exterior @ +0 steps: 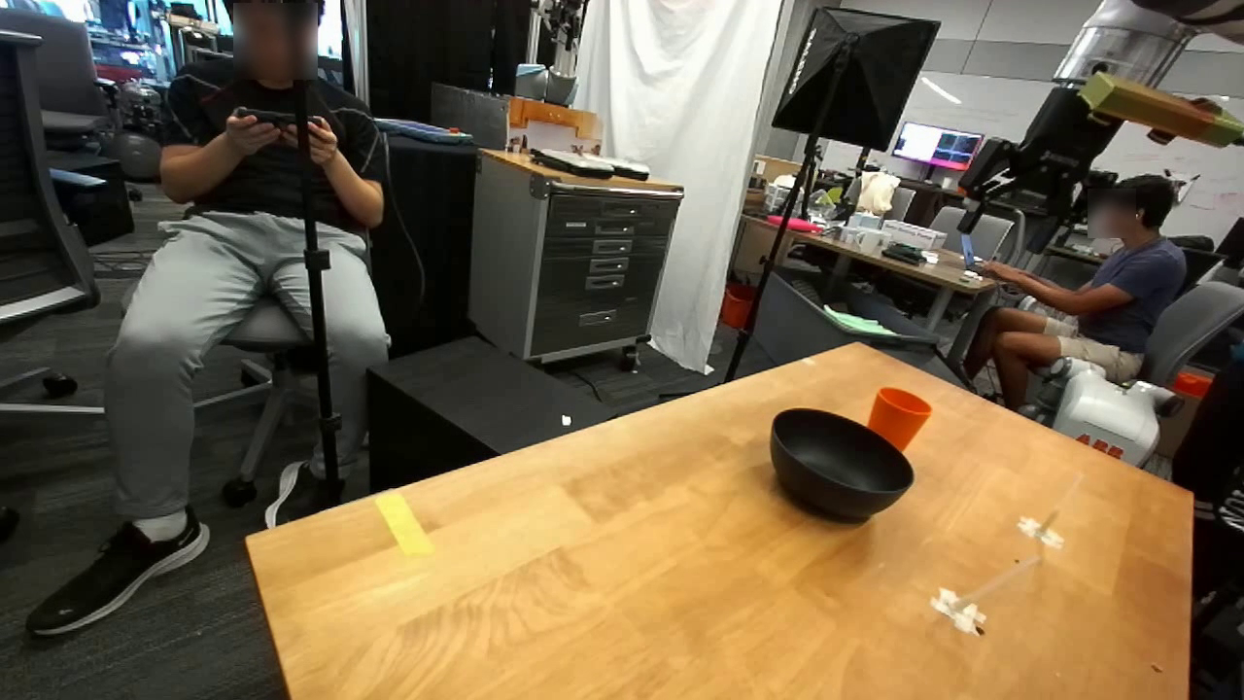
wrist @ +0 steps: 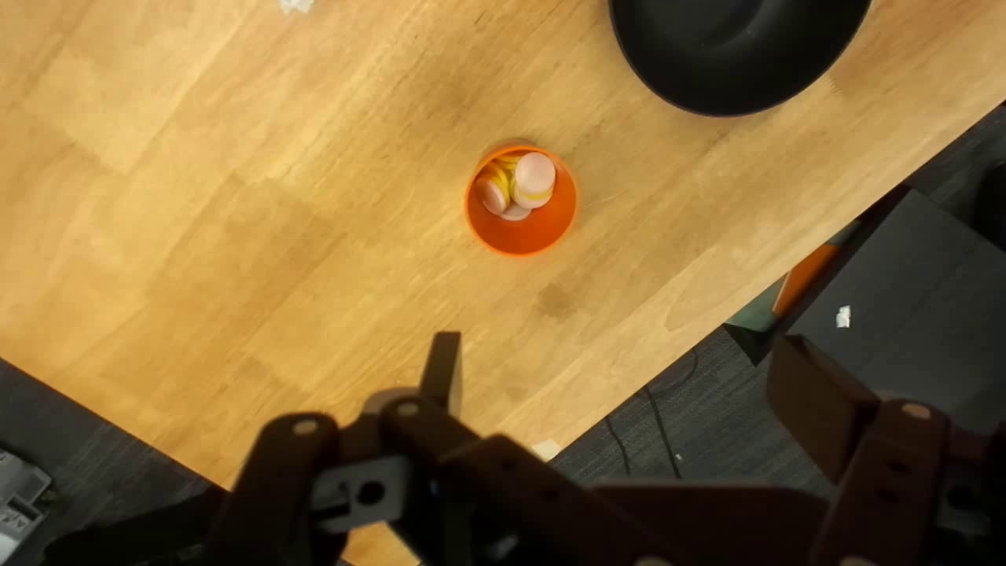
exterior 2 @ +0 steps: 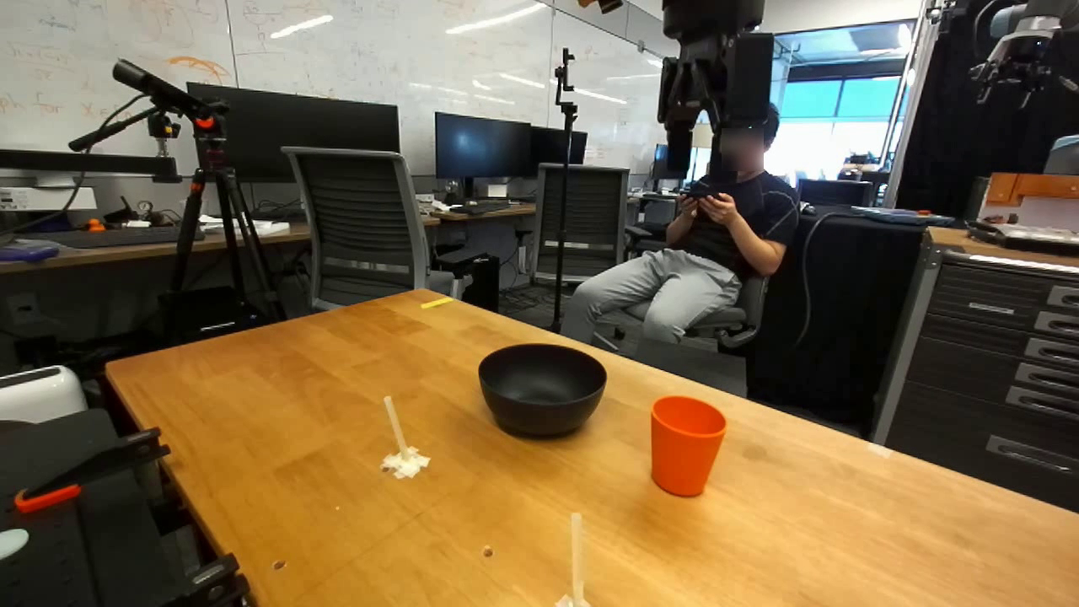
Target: Pour the contents in the orange cup into the black bowl
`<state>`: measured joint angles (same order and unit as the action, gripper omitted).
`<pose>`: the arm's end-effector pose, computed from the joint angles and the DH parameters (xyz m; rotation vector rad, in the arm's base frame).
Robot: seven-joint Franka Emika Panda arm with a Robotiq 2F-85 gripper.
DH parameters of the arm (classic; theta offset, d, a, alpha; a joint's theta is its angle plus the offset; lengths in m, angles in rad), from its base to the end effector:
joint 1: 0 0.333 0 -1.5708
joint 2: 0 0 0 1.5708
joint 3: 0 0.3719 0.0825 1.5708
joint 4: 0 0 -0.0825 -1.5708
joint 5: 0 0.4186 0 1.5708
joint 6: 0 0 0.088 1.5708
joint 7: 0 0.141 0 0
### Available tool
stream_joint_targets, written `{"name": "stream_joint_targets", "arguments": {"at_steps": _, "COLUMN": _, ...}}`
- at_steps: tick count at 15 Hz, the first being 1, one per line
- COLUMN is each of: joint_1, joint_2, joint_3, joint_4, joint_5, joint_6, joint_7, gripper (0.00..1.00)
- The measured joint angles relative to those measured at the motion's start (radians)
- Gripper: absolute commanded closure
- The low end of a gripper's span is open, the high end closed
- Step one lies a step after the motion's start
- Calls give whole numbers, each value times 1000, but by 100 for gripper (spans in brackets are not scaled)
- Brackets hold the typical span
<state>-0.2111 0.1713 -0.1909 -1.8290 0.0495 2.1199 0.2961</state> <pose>0.6143 -0.2508 0.4585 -2.9317 1.0979 -0.1934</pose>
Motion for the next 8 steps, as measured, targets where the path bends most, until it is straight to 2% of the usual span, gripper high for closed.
{"name": "stream_joint_targets", "arguments": {"at_steps": 8, "joint_1": 1, "joint_2": 114, "joint_3": 0, "joint_4": 38, "joint_5": 3, "joint_6": 11, "joint_7": 27, "gripper": 0}}
